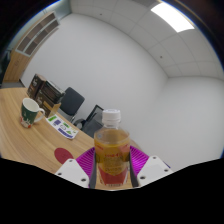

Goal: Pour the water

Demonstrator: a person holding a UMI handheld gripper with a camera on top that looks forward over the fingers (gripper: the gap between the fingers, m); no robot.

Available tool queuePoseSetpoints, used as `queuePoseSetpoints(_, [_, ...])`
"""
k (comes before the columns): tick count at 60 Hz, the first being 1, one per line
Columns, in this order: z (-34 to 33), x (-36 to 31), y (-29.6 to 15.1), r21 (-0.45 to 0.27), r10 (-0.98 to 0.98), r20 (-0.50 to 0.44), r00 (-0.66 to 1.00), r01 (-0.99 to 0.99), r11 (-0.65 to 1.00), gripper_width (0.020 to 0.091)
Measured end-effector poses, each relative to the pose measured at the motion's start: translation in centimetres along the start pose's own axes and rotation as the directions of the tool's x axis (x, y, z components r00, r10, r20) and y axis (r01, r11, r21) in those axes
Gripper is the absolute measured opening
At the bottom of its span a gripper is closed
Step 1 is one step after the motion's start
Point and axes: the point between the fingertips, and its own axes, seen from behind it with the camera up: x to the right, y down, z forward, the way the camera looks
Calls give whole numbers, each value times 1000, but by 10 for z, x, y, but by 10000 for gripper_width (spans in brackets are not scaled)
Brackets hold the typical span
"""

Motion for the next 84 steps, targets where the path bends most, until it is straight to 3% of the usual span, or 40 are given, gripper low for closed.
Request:
queuePoseSetpoints(5, [17, -7, -51, 33, -278, -93, 956, 283, 959, 489])
queuePoseSetpoints(12, [39, -55, -107, 81, -605, -151, 782, 619, 781, 485])
queuePoseSetpoints(22, [63, -128, -134, 81, -894, -204, 399, 917, 391, 483])
queuePoseSetpoints(29, [66, -160, -149, 63, -952, -281, 123, 992, 110, 487])
queuePoseSetpoints(34, [62, -173, -150, 51, -950, -311, 10, 999, -6, 483])
queuePoseSetpoints(44, [70, -180, -146, 40, -957, -289, -16, 999, -29, 487])
queuePoseSetpoints(49, [71, -170, -151, 63, -956, -271, 110, 993, 97, 487])
queuePoseSetpoints(56, [71, -135, -161, 131, -791, -178, 586, 811, 571, 485])
queuePoseSetpoints(61, [66, -113, -151, 168, -454, -93, 886, 464, 870, 490])
queuePoseSetpoints(64, [70, -105, -148, 141, -232, 14, 973, 228, 963, 491])
queuePoseSetpoints(68, [64, -113, -125, 109, 127, 149, 981, -144, 984, 489])
queuePoseSetpoints(73, [76, -136, -88, -83, 462, 272, 844, -458, 885, 488])
queuePoseSetpoints(76, [81, -144, -65, -136, 550, 288, 784, -535, 834, 489])
queuePoseSetpoints(84, [97, -141, -15, -140, 604, 218, 767, -588, 797, 489])
